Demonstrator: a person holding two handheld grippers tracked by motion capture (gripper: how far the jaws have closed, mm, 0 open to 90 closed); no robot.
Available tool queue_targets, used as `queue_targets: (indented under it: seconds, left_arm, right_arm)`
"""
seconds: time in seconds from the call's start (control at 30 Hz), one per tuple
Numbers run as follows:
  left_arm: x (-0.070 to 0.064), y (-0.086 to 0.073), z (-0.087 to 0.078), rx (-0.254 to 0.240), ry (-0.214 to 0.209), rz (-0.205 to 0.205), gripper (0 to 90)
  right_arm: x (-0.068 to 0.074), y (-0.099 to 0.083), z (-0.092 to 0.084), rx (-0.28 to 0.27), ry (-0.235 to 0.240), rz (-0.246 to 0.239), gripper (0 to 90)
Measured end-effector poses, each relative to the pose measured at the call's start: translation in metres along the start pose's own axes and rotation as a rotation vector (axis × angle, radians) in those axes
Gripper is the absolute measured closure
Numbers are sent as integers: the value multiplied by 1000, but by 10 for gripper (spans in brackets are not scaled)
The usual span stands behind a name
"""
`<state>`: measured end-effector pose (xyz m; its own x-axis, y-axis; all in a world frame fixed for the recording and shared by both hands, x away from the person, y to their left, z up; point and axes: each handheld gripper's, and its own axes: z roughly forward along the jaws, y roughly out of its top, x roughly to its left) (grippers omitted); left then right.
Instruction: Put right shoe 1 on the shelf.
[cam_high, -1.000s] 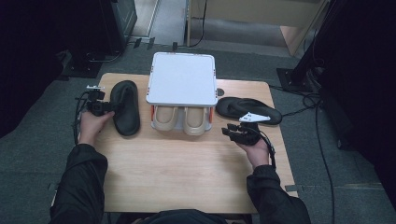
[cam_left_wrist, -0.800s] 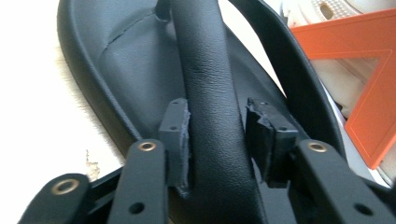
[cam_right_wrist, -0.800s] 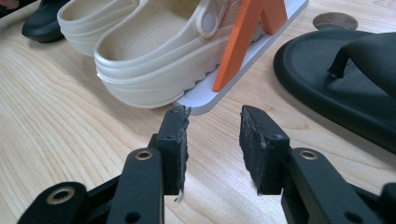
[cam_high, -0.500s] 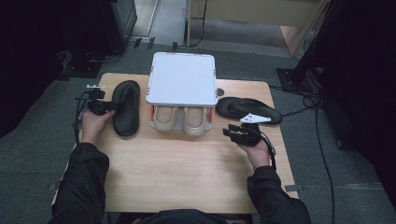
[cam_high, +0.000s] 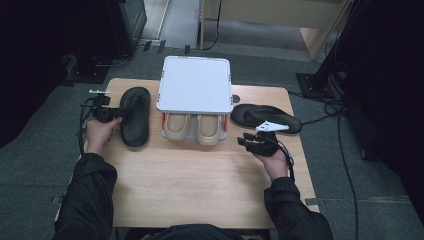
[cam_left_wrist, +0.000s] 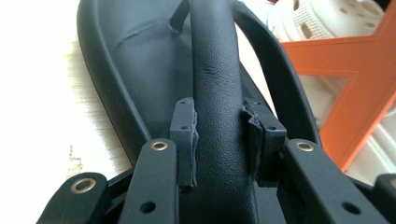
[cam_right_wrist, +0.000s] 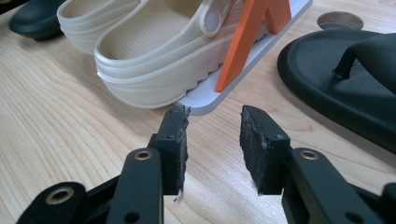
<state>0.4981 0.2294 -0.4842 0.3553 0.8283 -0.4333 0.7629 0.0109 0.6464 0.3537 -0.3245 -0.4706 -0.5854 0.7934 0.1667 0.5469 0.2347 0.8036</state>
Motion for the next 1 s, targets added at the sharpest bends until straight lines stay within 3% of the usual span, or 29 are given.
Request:
queue_targets:
  seconds: [0.43,0.63,0.83,1.0]
  left_arm:
    - [-12,6,-15,-28,-31,-13,681]
    - [-25,8,-26,-28,-32,-14,681]
    - [-31,13,-32,-60,-35,-26,681]
    - [-37,21,-32,-53,-29,-17,680]
  right_arm:
    - [0,0,1,1,2,-3,620]
    - [1,1,2,3,7,-6,619]
    - [0,1,2,4,9,-10,619]
    - [3,1,3,14,20,-17,618]
